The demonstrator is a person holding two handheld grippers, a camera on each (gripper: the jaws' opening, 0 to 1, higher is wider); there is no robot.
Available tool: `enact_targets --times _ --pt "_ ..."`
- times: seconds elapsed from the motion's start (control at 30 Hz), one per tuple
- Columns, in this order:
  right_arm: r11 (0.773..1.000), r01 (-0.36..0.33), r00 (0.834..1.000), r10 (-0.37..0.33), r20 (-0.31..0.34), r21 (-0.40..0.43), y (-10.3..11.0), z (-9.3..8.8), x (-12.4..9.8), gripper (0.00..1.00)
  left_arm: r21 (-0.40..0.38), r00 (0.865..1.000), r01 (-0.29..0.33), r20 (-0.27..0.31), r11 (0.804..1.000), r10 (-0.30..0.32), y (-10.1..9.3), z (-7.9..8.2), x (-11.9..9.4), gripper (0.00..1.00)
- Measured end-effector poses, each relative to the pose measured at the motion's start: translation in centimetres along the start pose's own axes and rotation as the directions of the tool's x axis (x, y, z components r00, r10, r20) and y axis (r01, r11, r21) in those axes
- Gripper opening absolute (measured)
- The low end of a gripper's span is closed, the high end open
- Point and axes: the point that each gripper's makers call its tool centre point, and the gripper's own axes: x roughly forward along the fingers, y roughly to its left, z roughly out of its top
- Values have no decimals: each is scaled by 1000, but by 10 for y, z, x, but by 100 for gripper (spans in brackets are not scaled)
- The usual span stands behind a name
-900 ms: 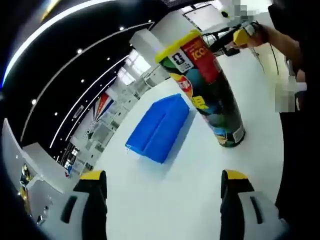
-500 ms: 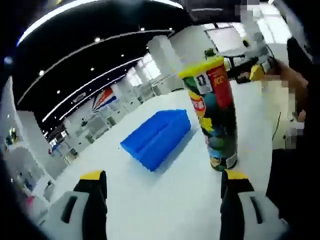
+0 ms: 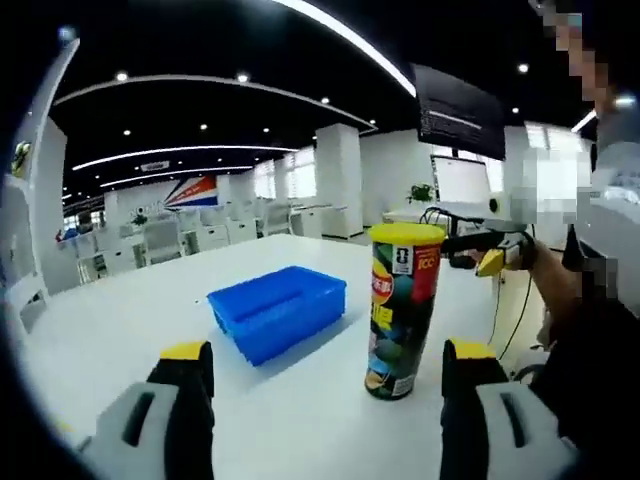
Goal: Open the lid of the chip container on the table, take out the chips, place them into the box in front of the container, and close the lid
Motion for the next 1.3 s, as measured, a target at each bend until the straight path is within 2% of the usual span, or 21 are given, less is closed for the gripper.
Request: enact_targets --times 0.2,0.4,0.57,1.03,1.17,1.3 --pt "1000 -5 1000 4 -26 -20 2 -6 1 89 15 999 -40 -6 999 40 9 -7 -3 95" --pt "1000 -4 1000 4 -29 -27 -1 -9 1 89 5 1000 -9 -17 1000 9 2 -13 -6 95" --pt "1000 -12 999 11 -37 -28 0 -11 2 89 -12 1000 31 1 999 -31 -6 -11 -8 95" --pt "999 11 999 -12 -29 -36 -5 -9 -4 88 3 998 63 11 998 -63 -13 -7 -8 95" --pt "999 12 1000 -13 -26 -38 -6 -8 -5 88 -15 993 120 21 993 -119 -21 -9 -9 95" --pt "999 17 1000 -18 -21 -37 -9 -7 -5 88 4 990 136 32 991 -136 -24 -9 -8 95"
